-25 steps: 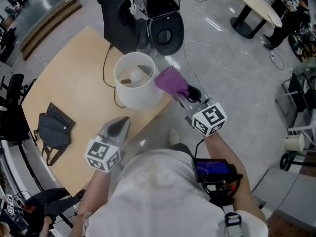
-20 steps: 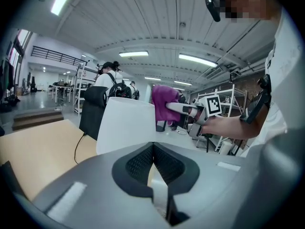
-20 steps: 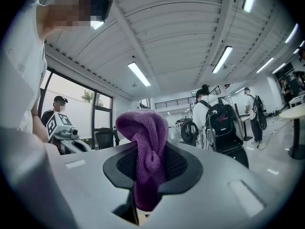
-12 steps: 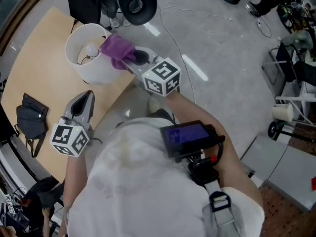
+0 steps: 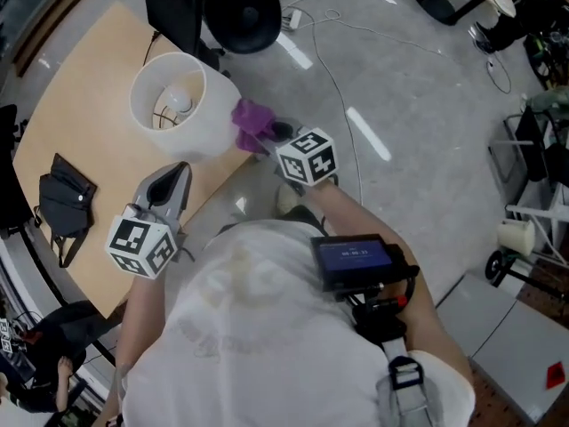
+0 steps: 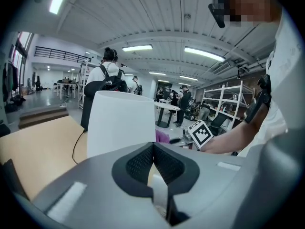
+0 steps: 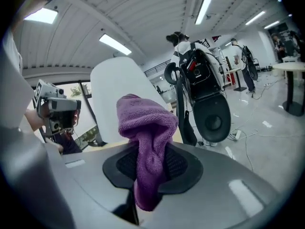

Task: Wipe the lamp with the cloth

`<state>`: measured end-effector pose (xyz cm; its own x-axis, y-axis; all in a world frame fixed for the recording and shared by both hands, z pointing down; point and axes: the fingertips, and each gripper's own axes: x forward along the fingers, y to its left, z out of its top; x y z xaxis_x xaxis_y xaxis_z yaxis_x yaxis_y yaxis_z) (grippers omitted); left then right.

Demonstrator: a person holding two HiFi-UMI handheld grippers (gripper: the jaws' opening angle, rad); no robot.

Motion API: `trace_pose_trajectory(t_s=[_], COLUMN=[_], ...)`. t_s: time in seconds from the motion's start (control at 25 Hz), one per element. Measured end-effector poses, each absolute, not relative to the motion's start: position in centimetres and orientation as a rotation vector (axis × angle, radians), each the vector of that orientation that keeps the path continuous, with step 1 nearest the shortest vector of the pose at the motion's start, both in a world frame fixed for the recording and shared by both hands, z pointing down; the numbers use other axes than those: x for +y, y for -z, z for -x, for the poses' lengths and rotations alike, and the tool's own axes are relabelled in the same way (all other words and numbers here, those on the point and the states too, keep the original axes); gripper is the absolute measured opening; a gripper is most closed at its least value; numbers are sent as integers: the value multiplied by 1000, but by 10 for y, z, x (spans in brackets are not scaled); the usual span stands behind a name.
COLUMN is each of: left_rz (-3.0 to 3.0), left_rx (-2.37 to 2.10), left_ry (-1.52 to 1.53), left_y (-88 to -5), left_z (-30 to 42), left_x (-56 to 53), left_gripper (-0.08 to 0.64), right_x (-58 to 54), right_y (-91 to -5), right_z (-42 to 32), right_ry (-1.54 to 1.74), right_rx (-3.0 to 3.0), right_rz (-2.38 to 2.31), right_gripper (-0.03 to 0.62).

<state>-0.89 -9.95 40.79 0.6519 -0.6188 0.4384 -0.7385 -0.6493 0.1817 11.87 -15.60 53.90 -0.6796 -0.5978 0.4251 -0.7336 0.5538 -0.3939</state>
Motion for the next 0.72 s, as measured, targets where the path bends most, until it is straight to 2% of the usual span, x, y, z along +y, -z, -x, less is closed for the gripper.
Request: trace_pose_trajectory(t_s=[0.24,0.56,0.72], left_rz=[-2486,-2400,-2365], left_rx=[-1168,-1332,-1397], left_ry=[-452,-376,-349], left_y=[-410,-410,-411], left_z=[13,32,27], left_x=[-111,-119,-118], left_gripper=[2,2,2], right_x=[-169,-211,-226], right_y=[-542,-452,-390], right_z=[-141,-159,-148], right_ry=[-676,-408,-137], right_rx=[-2498,-2700,-2810], right_rz=[-1051,-1037,-857], right_gripper=[101,101,101])
